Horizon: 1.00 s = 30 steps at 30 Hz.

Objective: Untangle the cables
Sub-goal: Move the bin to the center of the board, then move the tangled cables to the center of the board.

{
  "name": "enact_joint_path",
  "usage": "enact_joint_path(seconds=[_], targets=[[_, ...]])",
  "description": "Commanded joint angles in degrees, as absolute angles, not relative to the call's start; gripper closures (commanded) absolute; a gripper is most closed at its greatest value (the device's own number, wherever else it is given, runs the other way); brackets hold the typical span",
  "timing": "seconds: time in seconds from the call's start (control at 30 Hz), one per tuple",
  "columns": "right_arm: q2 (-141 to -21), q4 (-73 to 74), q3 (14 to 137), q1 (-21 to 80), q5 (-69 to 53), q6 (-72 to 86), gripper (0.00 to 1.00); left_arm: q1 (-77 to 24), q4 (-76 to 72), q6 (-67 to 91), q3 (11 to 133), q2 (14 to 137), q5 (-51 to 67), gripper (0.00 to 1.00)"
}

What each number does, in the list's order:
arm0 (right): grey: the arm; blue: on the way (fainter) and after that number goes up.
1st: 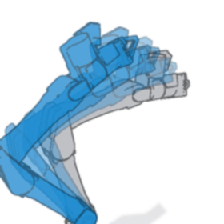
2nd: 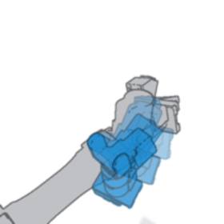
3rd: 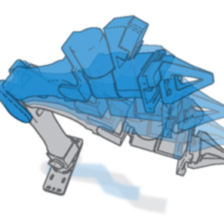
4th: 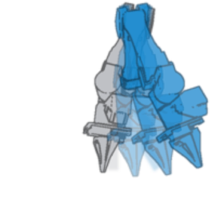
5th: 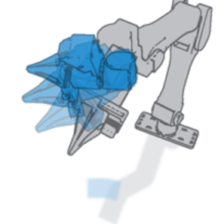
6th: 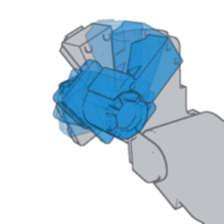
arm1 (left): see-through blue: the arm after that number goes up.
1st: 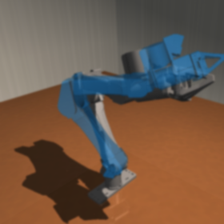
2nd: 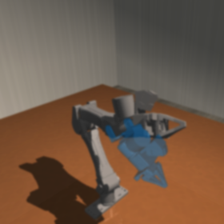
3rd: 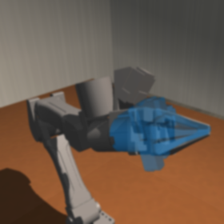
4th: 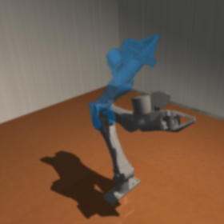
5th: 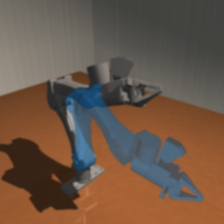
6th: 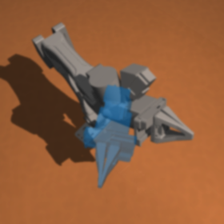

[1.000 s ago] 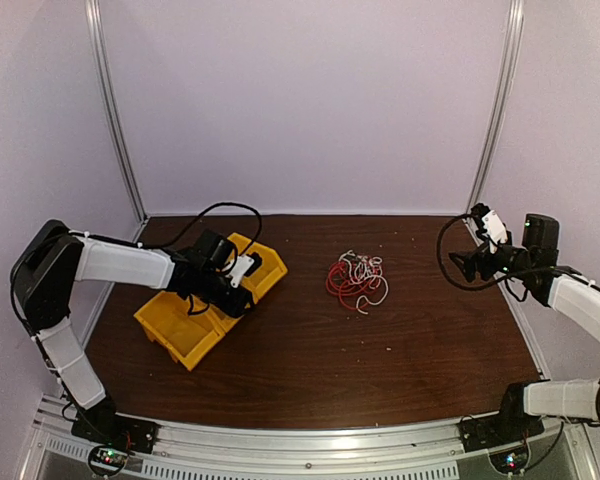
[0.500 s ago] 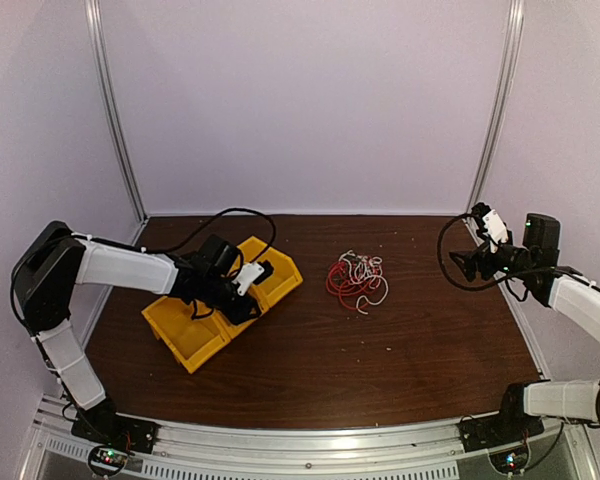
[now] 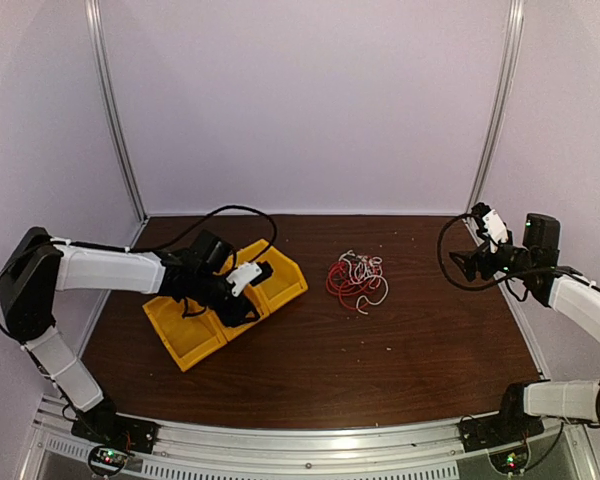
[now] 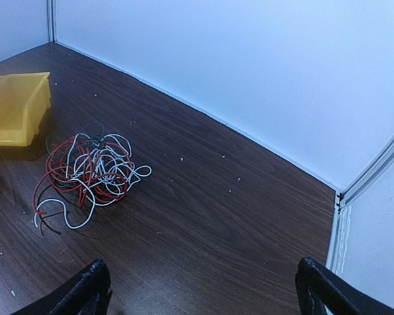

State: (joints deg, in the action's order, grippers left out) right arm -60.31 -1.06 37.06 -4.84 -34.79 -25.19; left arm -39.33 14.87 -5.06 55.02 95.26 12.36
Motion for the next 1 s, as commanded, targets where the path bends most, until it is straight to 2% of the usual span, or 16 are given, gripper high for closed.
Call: enact_joint_path(seconds=[0.0,0.23,0.43,0.57,0.67,0.73,0.97], targets=[[-60.1,-1.1,36.7,-4.8,-35.9,-25.3,0.01,-39.7,15.0,-6.6,59.0,86.3,9.7,0.55],[-61.3,1.2,38.3,-4.0,-38.0,-27.4,0.04,-39.7,12.2,3.2,63.3,85.5,3.2,0.50],[-71.3,14.9,51.5,3.5,-35.5,-29.5,0.20,-39.7,4.2,7.1,65.5,84.4,2.2,0.50],[-80.1,20.7,59.4,8.8,-31.8,-31.1,0.23,-39.7,-5.3,6.0,59.3,80.4,0.9,0.50],[-88.3,24.2,67.4,11.2,-32.7,-30.2,0.23,-39.6,-9.0,5.2,53.4,77.4,-2.7,0.48],[-93.7,26.9,73.0,12.8,-34.5,-29.9,0.16,-39.6,-6.0,5.0,54.5,77.1,-3.3,0.47],[-112.5,31.1,90.0,14.6,-37.9,-27.7,0.01,-39.6,-2.9,2.3,55.9,77.0,-6.4,0.43]])
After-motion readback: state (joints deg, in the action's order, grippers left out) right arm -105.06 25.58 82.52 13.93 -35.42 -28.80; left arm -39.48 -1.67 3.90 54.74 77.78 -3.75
